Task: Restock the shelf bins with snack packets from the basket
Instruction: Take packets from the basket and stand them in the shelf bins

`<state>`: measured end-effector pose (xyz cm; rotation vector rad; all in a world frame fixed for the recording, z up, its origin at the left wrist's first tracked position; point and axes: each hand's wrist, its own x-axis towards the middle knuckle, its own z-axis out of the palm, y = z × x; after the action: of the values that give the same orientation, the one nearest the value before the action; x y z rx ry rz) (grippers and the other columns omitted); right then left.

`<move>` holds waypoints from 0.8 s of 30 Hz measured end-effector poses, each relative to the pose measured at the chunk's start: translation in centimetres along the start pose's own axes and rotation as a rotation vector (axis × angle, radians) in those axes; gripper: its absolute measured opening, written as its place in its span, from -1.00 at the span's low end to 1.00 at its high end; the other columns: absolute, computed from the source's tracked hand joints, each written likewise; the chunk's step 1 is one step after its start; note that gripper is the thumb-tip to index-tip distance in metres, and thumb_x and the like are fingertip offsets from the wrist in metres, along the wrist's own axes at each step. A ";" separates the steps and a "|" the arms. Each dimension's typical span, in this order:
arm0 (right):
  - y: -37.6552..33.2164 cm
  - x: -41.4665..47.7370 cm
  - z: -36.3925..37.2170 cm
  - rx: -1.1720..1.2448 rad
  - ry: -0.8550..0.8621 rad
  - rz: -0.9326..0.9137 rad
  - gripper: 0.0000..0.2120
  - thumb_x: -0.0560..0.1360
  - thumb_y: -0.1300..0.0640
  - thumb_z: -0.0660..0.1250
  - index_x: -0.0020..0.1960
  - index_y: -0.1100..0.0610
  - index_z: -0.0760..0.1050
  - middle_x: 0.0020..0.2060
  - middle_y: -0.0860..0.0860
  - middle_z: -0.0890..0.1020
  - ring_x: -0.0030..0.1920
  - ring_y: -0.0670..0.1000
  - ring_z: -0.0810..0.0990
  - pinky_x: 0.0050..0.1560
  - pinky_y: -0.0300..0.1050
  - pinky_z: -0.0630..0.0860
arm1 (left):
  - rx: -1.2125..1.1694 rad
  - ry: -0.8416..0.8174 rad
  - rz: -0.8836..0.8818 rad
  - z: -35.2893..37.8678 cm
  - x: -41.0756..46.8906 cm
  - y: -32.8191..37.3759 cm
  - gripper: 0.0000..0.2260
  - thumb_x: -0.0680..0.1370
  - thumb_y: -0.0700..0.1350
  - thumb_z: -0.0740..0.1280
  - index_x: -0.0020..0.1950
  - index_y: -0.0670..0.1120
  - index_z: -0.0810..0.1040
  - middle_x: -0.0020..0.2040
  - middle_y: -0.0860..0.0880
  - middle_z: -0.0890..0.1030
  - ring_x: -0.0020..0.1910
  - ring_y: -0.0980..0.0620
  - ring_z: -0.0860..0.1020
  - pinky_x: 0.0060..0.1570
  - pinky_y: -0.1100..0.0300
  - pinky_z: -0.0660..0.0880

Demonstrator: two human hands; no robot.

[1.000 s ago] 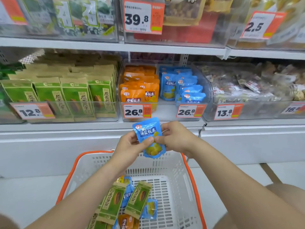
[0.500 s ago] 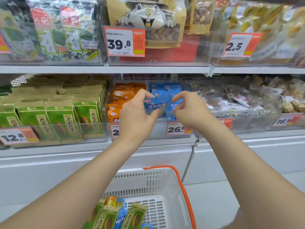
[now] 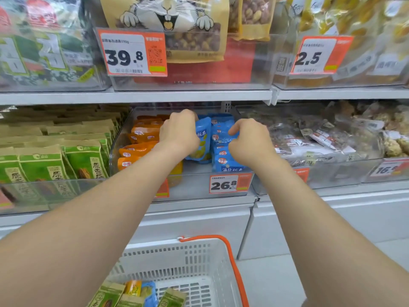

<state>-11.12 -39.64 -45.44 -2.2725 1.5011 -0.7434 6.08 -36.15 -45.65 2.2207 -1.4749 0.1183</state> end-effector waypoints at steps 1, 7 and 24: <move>0.1 0.3 0.3 -0.028 0.007 -0.004 -0.66 0.46 0.26 0.32 0.22 0.09 0.59 0.20 0.16 0.60 0.27 0.27 0.50 0.25 0.08 0.52 | 0.036 -0.032 0.000 0.3 0.2 0.1 -0.54 0.49 -0.18 0.53 0.38 -0.02 0.54 0.22 -0.16 0.63 0.21 -0.27 0.60 0.15 -0.07 0.50; 0.6 1.8 1.6 -0.257 0.090 -0.102 -0.65 0.52 0.20 0.34 0.31 0.14 0.50 0.21 0.15 0.58 0.27 0.25 0.45 0.25 0.08 0.37 | 0.293 -0.134 0.011 2.2 0.8 1.3 -0.57 0.53 -0.12 0.46 0.39 -0.03 0.50 0.28 -0.14 0.58 0.34 -0.21 0.47 0.38 -0.16 0.28; 1.3 2.5 3.1 -0.436 0.028 -0.242 -0.68 0.55 0.17 0.24 0.28 0.07 0.53 -0.06 0.01 0.65 0.02 0.12 0.61 0.28 0.06 0.20 | 0.546 -0.130 0.044 2.8 1.5 1.9 -0.59 0.54 -0.16 0.40 0.37 -0.06 0.46 0.27 -0.16 0.55 0.32 -0.19 0.45 0.33 -0.07 0.29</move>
<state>-9.49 -42.52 -47.99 -2.8149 1.5375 -0.5499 4.47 -39.22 -47.03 2.6599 -1.7193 0.4458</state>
